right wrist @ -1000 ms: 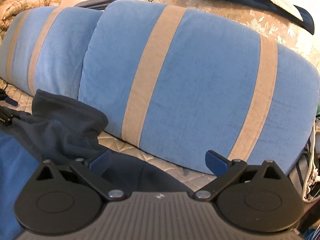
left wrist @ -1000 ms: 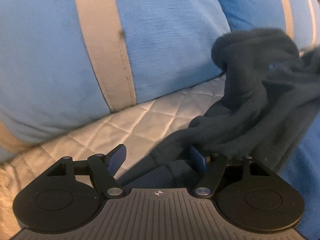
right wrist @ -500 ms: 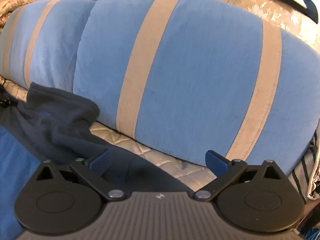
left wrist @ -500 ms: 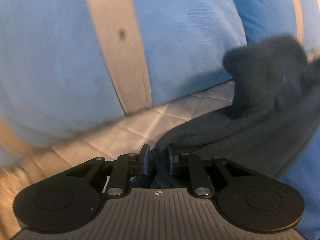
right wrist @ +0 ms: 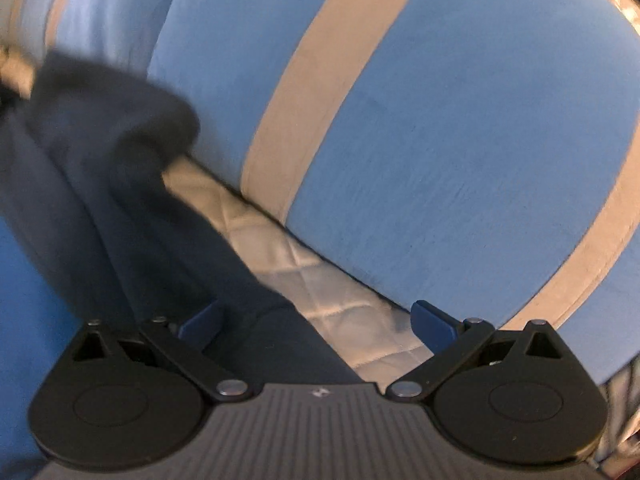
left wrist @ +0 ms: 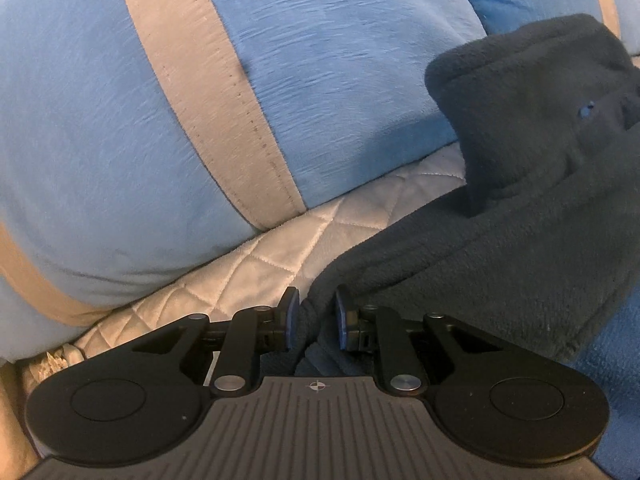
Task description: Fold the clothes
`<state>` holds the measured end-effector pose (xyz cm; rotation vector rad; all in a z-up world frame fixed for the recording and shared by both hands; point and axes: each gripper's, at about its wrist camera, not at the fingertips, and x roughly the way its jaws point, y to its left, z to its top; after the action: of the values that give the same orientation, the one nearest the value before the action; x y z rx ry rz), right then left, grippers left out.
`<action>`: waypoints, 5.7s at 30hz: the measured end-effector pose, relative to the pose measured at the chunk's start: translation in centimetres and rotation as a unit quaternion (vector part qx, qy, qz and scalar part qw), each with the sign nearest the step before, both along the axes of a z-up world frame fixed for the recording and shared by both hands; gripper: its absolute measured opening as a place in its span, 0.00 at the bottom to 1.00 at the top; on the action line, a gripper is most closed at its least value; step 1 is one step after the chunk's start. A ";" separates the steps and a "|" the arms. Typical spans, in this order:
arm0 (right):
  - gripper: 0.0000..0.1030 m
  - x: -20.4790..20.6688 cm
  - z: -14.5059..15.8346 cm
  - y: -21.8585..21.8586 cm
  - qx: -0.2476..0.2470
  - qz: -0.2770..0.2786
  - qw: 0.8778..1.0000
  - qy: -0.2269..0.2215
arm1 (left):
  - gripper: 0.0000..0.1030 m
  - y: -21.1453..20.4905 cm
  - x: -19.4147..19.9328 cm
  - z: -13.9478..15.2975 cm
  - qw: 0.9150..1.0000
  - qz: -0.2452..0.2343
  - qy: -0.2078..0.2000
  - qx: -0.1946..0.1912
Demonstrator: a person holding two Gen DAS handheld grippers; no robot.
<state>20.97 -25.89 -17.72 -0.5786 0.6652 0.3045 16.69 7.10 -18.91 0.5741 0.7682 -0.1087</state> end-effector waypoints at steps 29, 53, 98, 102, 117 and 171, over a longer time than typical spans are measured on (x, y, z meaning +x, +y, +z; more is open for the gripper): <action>0.09 -0.1 -1.4 4.0 -0.102 0.083 0.991 0.004 | 0.11 -2.9 0.2 -2.6 0.988 -0.047 -0.086 0.117; 0.85 -2.1 1.7 4.2 -0.043 -0.035 0.998 -0.015 | 0.74 -4.5 2.5 -0.3 0.987 -0.001 -0.093 0.130; 1.00 -21.7 25.5 7.9 0.263 0.056 0.957 -0.106 | 0.91 14.4 -23.4 23.6 0.905 0.215 -0.196 -0.309; 1.00 -22.6 18.8 11.4 0.276 0.047 0.958 -0.061 | 0.91 20.0 -26.9 19.3 0.872 0.292 -0.197 -0.339; 1.00 -27.9 10.6 13.7 0.253 0.060 0.957 -0.124 | 0.90 32.8 -38.0 3.3 0.655 0.451 -0.232 -0.560; 1.00 -26.5 8.2 14.2 0.209 0.057 0.974 -0.067 | 0.09 20.0 -23.4 17.2 0.856 0.254 -0.238 -0.383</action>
<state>-5.48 -11.66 -9.51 -0.2297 0.4195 0.4935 -6.72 27.06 -1.71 -0.3735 0.3132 0.2108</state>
